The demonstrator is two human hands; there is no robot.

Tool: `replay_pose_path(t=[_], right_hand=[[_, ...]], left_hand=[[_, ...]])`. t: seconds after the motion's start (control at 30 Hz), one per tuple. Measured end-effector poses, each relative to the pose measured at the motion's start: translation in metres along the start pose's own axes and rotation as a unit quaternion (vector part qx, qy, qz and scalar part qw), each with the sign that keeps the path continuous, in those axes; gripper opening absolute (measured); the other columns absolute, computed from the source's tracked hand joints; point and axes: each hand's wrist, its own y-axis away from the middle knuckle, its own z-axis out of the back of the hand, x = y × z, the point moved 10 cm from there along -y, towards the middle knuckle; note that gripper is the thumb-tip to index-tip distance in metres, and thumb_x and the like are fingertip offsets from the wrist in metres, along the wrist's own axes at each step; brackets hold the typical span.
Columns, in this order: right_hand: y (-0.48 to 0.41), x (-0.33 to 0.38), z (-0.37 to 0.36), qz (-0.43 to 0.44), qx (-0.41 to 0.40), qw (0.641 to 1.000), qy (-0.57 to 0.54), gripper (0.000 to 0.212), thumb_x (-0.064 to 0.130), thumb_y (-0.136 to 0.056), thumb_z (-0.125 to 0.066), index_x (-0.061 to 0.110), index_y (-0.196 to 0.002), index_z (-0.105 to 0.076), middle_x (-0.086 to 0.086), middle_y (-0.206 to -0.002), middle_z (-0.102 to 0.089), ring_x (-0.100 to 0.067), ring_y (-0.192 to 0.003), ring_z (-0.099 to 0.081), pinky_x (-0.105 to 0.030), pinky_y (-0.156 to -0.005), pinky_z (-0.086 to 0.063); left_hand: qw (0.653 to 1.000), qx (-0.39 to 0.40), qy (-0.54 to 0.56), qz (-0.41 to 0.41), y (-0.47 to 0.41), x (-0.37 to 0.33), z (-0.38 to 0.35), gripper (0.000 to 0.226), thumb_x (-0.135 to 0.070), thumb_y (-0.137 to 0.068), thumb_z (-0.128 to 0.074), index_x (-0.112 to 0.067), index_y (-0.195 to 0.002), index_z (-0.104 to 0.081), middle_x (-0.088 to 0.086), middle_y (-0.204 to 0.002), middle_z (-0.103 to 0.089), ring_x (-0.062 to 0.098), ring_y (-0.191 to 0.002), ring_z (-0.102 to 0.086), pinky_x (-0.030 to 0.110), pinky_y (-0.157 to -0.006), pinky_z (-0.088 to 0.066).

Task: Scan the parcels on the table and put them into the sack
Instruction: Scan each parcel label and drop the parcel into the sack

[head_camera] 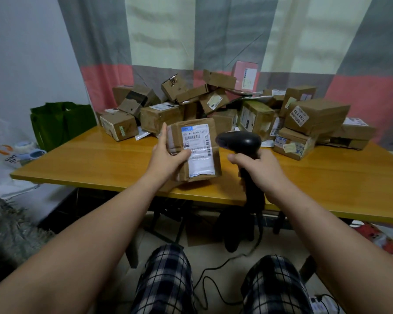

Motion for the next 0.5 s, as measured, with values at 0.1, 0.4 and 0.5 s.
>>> replay_pose_path(t=[0.1, 0.4, 0.5], right_hand=[[0.015, 0.019, -0.002, 0.016, 0.017, 1.000, 0.010, 0.019, 0.028, -0.082, -0.070, 0.013, -0.075, -0.061, -0.006, -0.059, -0.057, -0.025, -0.054, -0.058, -0.040, -0.057, -0.052], [0.025, 0.043, -0.007, 0.049, 0.049, 0.997, 0.039, 0.020, 0.024, -0.086, -0.064, 0.007, -0.075, -0.062, -0.007, -0.055, -0.058, -0.020, -0.047, -0.060, -0.029, -0.044, -0.051], [0.027, 0.043, -0.011, 0.045, 0.052, 0.997, 0.041, 0.024, 0.024, -0.087, -0.064, 0.002, -0.079, -0.062, -0.010, -0.058, -0.057, -0.023, -0.049, -0.060, -0.031, -0.045, -0.052]], left_hand=[[1.000, -0.013, 0.019, 0.009, -0.003, 0.004, 0.004, 0.105, -0.021, -0.076, -0.078, -0.039, -0.152, -0.007, 0.006, -0.143, -0.045, 0.026, -0.121, -0.055, 0.052, -0.098, -0.048], [0.999, -0.038, -0.019, 0.014, -0.007, 0.005, 0.013, 0.105, -0.043, -0.074, -0.079, -0.038, -0.152, -0.008, 0.008, -0.143, -0.042, 0.027, -0.128, -0.046, 0.051, -0.104, -0.042], [0.998, -0.051, -0.019, 0.011, -0.009, 0.006, 0.018, 0.105, -0.044, -0.074, -0.078, -0.037, -0.152, -0.008, 0.008, -0.144, -0.042, 0.027, -0.127, -0.048, 0.052, -0.102, -0.044]])
